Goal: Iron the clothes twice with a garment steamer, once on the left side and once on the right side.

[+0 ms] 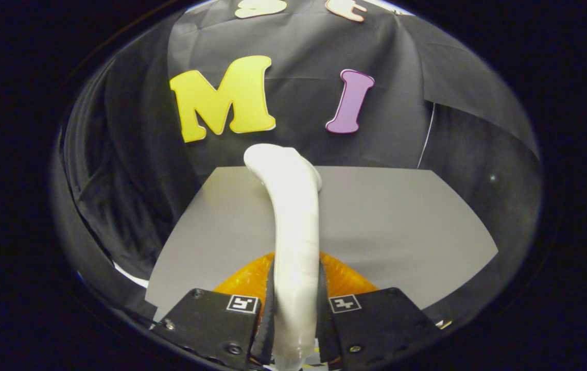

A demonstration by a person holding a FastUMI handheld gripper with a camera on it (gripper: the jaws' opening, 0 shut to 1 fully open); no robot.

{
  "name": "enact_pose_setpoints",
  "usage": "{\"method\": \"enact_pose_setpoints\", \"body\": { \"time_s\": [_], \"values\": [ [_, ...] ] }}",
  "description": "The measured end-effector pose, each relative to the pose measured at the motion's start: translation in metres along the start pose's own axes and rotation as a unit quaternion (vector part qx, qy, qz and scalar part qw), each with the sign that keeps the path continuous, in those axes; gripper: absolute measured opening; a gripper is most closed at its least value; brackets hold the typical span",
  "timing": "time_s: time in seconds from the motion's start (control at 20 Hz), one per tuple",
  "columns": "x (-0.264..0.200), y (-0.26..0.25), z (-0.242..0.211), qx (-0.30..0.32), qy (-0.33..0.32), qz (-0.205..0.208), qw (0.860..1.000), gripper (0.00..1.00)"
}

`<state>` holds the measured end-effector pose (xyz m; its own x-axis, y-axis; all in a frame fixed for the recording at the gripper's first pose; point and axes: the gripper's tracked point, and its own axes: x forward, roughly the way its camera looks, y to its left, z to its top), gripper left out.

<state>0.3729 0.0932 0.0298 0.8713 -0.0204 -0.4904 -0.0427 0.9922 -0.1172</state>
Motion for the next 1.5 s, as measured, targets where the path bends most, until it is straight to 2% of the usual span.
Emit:
{"method": "enact_pose_setpoints", "body": {
  "time_s": [0.15,0.55,0.7,0.9,1.25,1.5],
  "values": [
    [-0.041,0.016,-0.011,0.012,-0.019,0.009,1.000,0.36],
    [-0.158,0.059,0.002,0.040,-0.117,0.033,0.992,0.36],
    [-0.204,0.076,0.009,0.032,-0.156,0.049,0.986,0.36],
    [-0.237,0.101,0.033,0.038,-0.211,0.057,0.975,0.36],
    [-0.261,0.151,0.107,0.053,-0.317,0.097,0.942,0.36],
    [-0.271,0.181,0.168,0.052,-0.390,0.074,0.916,0.36]
  ]
}}
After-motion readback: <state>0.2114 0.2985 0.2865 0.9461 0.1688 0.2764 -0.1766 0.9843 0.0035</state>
